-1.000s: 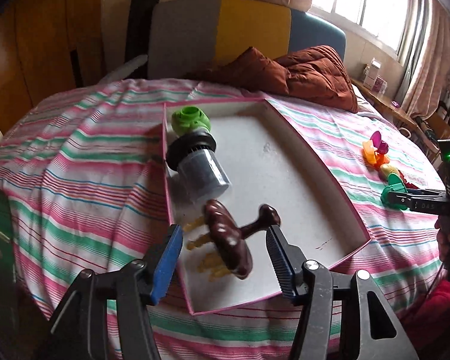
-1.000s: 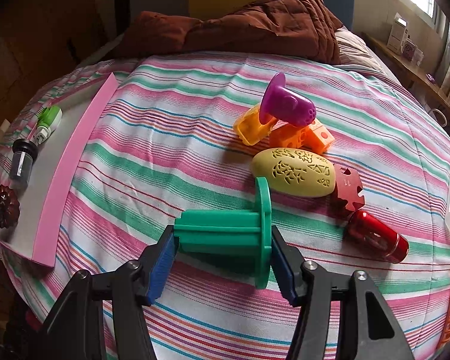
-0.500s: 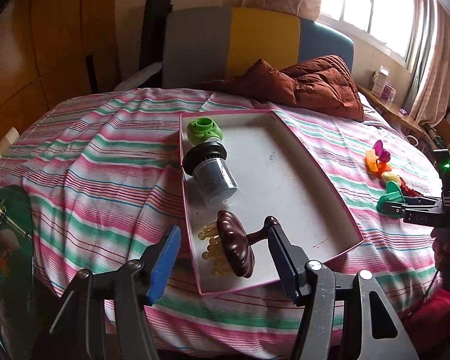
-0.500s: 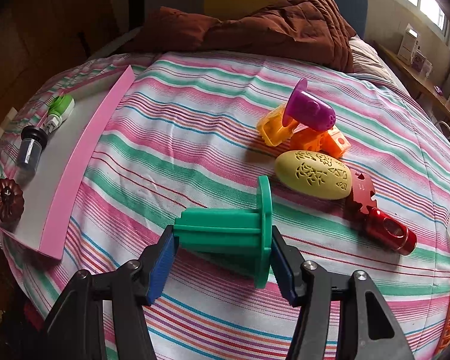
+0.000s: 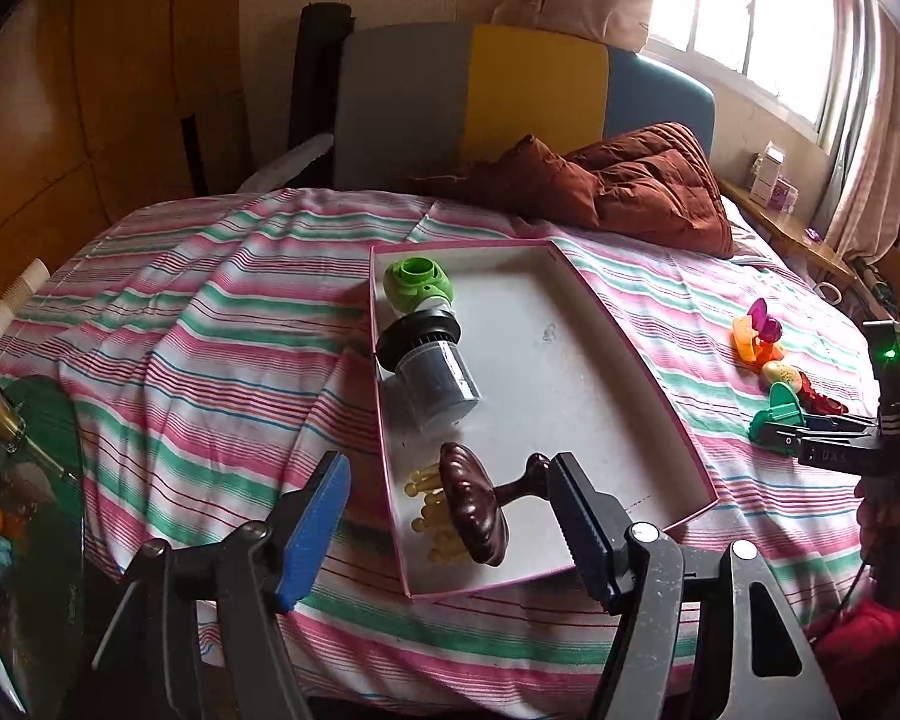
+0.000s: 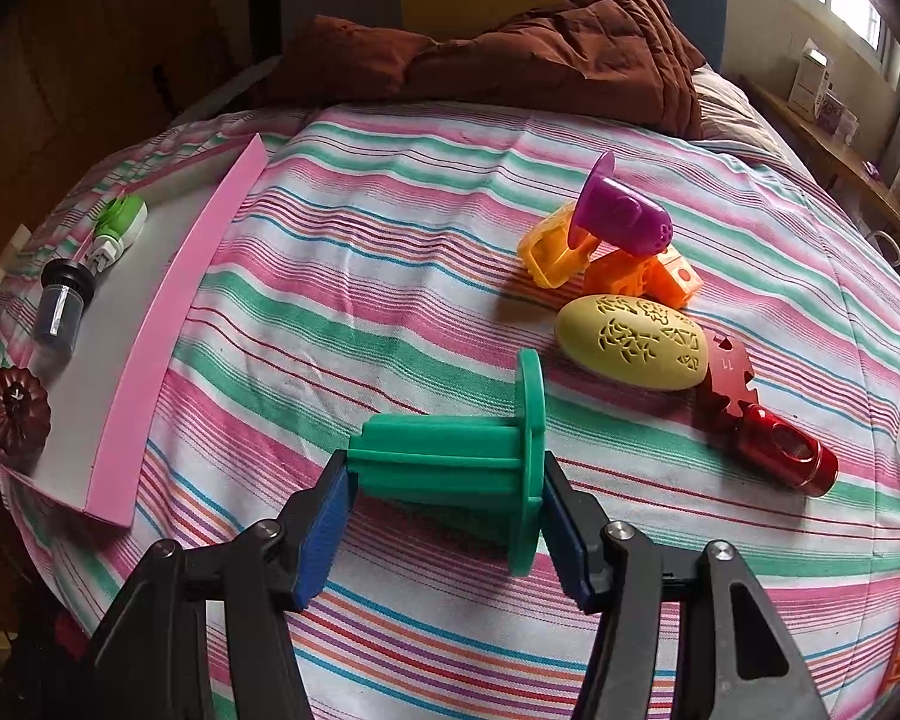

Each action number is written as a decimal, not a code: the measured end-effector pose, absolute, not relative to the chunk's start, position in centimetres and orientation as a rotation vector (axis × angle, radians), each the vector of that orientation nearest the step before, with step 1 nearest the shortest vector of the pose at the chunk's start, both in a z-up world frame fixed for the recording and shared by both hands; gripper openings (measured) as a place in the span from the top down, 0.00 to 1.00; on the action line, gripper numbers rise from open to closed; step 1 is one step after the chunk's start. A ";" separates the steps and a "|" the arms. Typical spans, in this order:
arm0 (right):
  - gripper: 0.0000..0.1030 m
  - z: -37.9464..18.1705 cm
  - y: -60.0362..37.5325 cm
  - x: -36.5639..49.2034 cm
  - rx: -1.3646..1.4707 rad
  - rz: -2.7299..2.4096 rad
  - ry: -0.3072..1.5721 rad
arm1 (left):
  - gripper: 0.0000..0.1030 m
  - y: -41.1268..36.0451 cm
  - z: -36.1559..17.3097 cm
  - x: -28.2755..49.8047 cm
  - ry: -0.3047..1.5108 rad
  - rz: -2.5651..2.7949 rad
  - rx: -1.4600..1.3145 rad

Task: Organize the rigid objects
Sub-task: 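Lower the brown comb toy into the tray and open the left tool, then carry the green spool into the tray with the right tool, then move both tools back over the toy cluster beside the tray, then grasp the purple cup-shaped toy with the left tool, then lift the purple cup toy with the left tool while the right tool grasps the red cylinder, then carry the purple cup toy into the tray and open the left tool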

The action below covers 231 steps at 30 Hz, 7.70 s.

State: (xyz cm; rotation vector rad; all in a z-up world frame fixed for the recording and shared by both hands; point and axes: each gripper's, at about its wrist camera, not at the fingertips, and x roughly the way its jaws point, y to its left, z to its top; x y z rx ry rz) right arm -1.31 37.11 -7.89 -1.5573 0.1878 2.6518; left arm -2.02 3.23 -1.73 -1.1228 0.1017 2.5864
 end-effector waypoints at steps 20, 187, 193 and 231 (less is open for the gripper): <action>0.42 -2.7 22.8 -8.7 -1.539 2.970 0.201 | 0.33 -0.8 -2.9 -3.6 -0.025 2.629 -1.172; 0.25 -8.6 56.1 2.8 -1.143 2.163 1.044 | 0.55 27.2 -8.5 2.2 0.267 1.890 -1.037; 0.24 -8.8 54.4 1.2 -1.264 2.186 0.805 | 0.55 26.8 -8.6 2.1 0.242 1.880 -1.046; 0.26 -10.1 52.6 0.4 -1.421 2.148 0.426 | 0.56 23.8 -2.9 2.2 0.255 2.045 -1.003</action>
